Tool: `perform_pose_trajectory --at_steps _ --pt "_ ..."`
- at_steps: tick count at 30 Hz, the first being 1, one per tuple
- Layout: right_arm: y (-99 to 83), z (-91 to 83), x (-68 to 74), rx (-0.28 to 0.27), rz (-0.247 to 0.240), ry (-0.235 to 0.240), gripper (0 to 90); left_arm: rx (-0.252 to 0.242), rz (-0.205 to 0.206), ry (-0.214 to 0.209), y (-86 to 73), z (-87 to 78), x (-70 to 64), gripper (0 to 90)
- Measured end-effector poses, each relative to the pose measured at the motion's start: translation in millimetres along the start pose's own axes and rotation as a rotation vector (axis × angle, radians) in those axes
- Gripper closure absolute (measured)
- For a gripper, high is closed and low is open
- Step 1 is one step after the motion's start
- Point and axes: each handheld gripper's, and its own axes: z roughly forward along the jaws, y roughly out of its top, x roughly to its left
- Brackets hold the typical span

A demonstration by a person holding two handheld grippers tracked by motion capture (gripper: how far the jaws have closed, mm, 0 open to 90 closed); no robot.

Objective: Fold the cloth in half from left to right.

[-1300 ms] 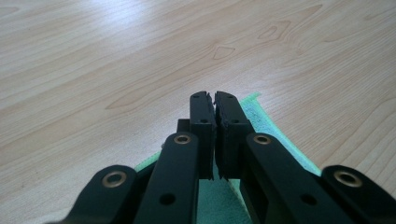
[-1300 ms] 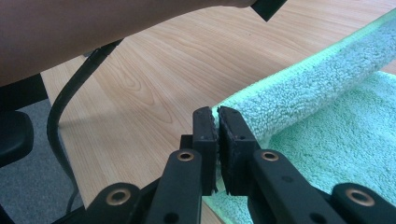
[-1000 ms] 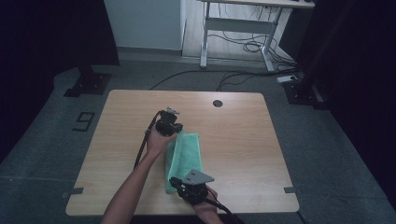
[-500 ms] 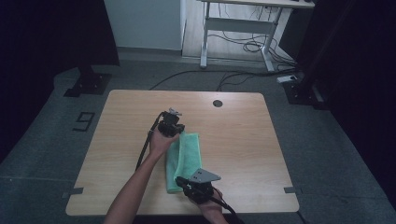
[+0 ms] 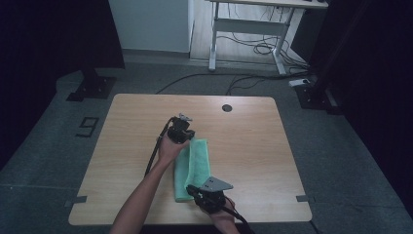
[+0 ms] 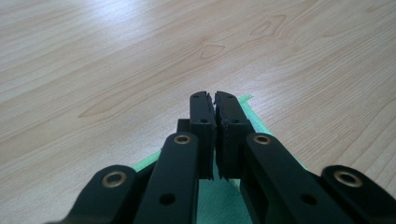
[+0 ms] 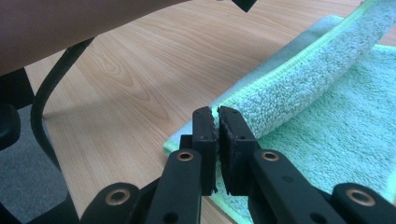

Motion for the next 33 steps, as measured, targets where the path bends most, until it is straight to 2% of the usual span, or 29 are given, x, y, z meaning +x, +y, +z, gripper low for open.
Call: perform_pose_trajectory --at_steps 8,22,33 --pt "-2.6 -2.6 -5.5 0.004 0.007 -0.007 84.8 0.015 -0.002 -0.003 0.7 7.2 -0.1 86.3" --pt "-9.3 -7.7 -13.0 0.013 0.023 -0.023 84.5 0.036 0.014 -0.008 0.7 22.5 -9.8 86.2" --pt "-12.5 -9.1 -16.5 0.021 0.029 -0.031 84.5 0.028 0.001 -0.021 1.1 23.7 -10.2 86.2"
